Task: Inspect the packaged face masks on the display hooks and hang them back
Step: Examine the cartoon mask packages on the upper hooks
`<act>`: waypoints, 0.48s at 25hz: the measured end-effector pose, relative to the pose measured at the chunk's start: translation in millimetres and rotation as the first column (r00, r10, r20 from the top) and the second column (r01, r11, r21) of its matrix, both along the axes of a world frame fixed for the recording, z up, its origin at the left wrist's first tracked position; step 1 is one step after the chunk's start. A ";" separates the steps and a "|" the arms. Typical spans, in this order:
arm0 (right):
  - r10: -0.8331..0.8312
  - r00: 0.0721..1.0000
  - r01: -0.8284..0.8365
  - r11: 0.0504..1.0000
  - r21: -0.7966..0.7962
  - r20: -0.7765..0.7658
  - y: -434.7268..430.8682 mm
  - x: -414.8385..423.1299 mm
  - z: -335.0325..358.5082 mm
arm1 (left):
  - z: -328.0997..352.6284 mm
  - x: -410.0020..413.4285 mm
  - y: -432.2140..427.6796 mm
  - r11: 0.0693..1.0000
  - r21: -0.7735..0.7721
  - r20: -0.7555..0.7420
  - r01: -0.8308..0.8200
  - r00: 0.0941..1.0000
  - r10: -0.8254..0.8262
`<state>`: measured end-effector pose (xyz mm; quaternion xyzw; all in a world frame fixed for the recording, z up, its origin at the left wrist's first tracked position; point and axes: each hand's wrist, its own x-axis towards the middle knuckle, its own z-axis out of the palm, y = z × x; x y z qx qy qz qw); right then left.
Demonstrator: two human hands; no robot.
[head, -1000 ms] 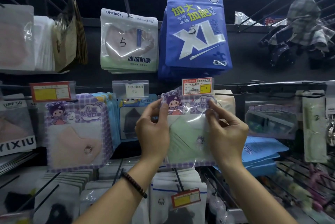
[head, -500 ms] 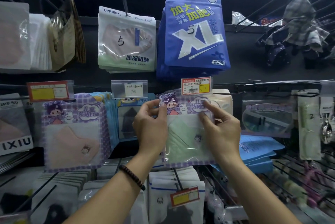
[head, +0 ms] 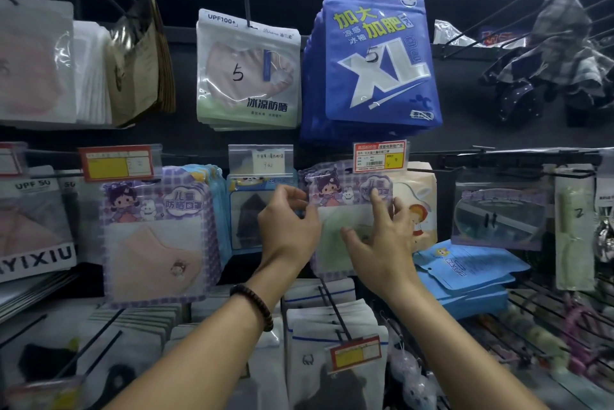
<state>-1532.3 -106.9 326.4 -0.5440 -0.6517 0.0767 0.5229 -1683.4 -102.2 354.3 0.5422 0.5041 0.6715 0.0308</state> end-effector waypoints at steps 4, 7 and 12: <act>-0.050 0.999 0.051 0.998 -0.032 0.019 -16.5 -24.2 -1.8 | -14.6 -25.2 -21.8 0.995 -0.087 -0.110 0.037 0.993 -0.046; -0.010 1.000 0.011 1.000 0.018 -0.024 -41.6 -59.7 1.4 | -28.1 -56.1 -56.7 0.994 -0.087 -0.204 0.064 0.976 -0.080; 0.203 0.972 -0.199 0.979 0.041 -0.115 -80.5 -134.1 -1.2 | -41.4 -126.6 -117.9 0.999 0.036 -0.292 0.022 0.956 -0.011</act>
